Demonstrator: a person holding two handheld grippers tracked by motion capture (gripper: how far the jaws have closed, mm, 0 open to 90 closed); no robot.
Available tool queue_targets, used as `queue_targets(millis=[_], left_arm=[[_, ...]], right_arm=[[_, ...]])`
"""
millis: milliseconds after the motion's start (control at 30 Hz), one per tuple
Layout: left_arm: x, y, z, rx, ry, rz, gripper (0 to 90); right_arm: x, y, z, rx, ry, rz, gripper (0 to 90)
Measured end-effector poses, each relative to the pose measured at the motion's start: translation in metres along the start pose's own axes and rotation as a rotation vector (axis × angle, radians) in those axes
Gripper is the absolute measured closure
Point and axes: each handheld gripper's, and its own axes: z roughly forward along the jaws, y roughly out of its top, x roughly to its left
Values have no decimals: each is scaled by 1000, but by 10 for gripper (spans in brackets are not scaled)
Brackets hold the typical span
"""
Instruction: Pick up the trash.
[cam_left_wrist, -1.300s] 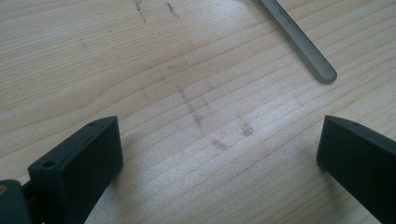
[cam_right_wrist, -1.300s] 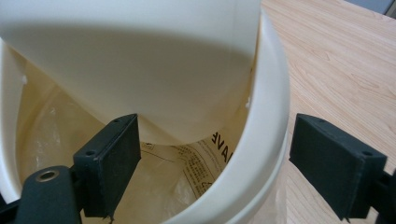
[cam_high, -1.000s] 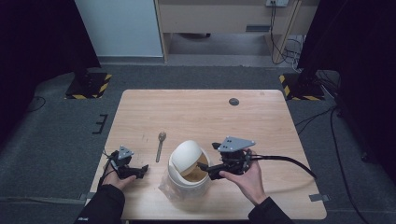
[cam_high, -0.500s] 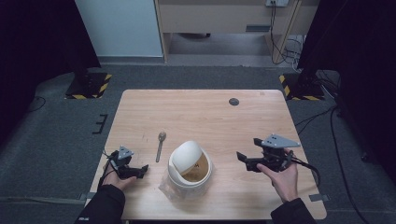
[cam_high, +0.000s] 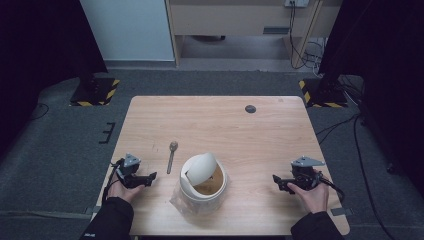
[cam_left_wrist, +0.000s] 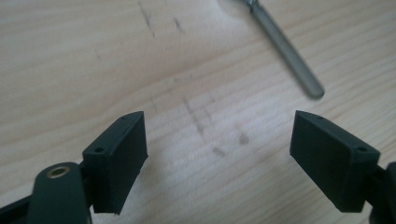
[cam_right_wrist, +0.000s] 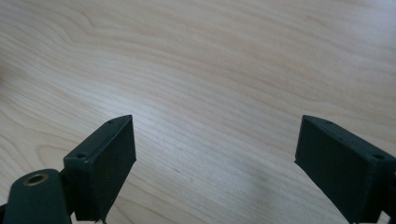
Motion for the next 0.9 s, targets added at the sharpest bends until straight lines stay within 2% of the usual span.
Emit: queue_targets(millis=[33, 67, 100, 133, 167, 200, 233, 267, 300, 333, 433, 600, 700, 800, 900], left_arm=[[0, 0, 0, 0, 0, 0, 195], [-1, 3, -2, -24, -2, -7, 195], [-4, 7, -5, -73, -6, -19, 203], [-4, 7, -5, -73, -6, -19, 207], [-7, 12, -7, -108, -7, -14, 214], [-7, 12, -7, -108, -7, -14, 216], [-10, 16, -8, -134, -5, -9, 219], [-10, 16, -8, -134, -5, -9, 224], [-13, 20, -9, -166, -7, -12, 226], [-13, 20, -9, -166, -7, -12, 229], [-17, 27, -7, -210, -13, -33, 241], [-19, 31, 1, -212, -18, -40, 255], [-22, 34, 13, -170, -12, -34, 263], [-23, 35, 20, -155, -10, -36, 276], [-24, 39, 29, -135, -5, -42, 292]], right_arm=[[0, 0, 0, 0, 0, 0, 122], [-1, -1, 1, 12, -6, -3, 120], [-4, -2, 2, 15, -19, -4, 121], [-4, -2, 2, 15, -19, -4, 121], [-5, -1, 1, 12, -24, 2, 125], [-5, -1, 1, 12, -24, 2, 125], [-6, -1, 1, 8, -17, 8, 136], [-6, -1, 1, 8, -17, 8, 136], [-6, -1, 2, 12, -15, 6, 138], [-6, -1, 2, 12, -15, 6, 138], [-6, 0, 3, 22, -15, 1, 148], [-5, 0, 4, 31, -21, 9, 155], [-7, 2, 3, 32, -38, 20, 161], [-7, 2, 3, 21, -41, 23, 179], [-6, 1, 3, 34, -21, 49, 195]])
